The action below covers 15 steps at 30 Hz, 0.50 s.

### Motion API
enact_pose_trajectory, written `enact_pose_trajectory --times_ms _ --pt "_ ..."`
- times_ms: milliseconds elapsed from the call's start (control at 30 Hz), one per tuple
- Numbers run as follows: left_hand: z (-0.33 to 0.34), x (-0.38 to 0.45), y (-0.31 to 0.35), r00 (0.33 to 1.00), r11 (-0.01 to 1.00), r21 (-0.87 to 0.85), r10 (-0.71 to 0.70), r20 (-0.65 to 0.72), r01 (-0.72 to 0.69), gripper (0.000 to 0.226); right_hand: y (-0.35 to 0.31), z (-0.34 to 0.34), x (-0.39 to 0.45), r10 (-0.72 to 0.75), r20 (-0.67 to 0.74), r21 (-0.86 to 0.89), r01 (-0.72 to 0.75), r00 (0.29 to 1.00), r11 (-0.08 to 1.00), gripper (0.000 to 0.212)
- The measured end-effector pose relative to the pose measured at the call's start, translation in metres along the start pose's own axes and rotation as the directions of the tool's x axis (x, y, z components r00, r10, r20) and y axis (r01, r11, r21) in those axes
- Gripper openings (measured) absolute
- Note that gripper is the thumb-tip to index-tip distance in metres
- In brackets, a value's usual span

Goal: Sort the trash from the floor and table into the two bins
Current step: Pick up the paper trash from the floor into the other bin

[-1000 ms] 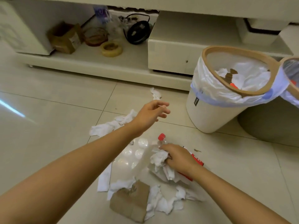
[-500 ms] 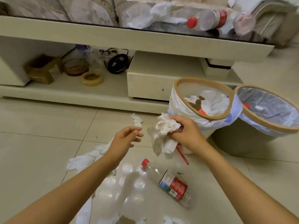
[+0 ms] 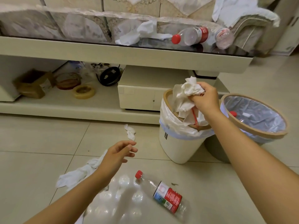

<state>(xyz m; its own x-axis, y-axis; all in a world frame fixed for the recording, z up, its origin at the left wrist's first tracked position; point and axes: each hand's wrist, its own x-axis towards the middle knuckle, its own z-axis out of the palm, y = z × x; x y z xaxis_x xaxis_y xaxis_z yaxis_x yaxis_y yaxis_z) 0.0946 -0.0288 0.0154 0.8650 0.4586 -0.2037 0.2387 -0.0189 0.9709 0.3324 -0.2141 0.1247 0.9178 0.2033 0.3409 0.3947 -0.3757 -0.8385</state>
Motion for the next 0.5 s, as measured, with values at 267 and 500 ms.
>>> enact_pose_trajectory --times_ms 267,500 --pt "-0.008 0.002 -0.006 0.999 1.000 0.013 -0.026 -0.021 0.026 0.020 0.036 0.009 -0.003 0.034 0.089 -0.181 -0.018 0.995 0.983 0.031" --pt "-0.006 0.003 -0.015 0.999 0.998 0.036 -0.047 -0.009 0.047 0.021 0.050 0.007 -0.001 0.096 0.095 -0.297 -0.063 0.991 0.953 0.053"
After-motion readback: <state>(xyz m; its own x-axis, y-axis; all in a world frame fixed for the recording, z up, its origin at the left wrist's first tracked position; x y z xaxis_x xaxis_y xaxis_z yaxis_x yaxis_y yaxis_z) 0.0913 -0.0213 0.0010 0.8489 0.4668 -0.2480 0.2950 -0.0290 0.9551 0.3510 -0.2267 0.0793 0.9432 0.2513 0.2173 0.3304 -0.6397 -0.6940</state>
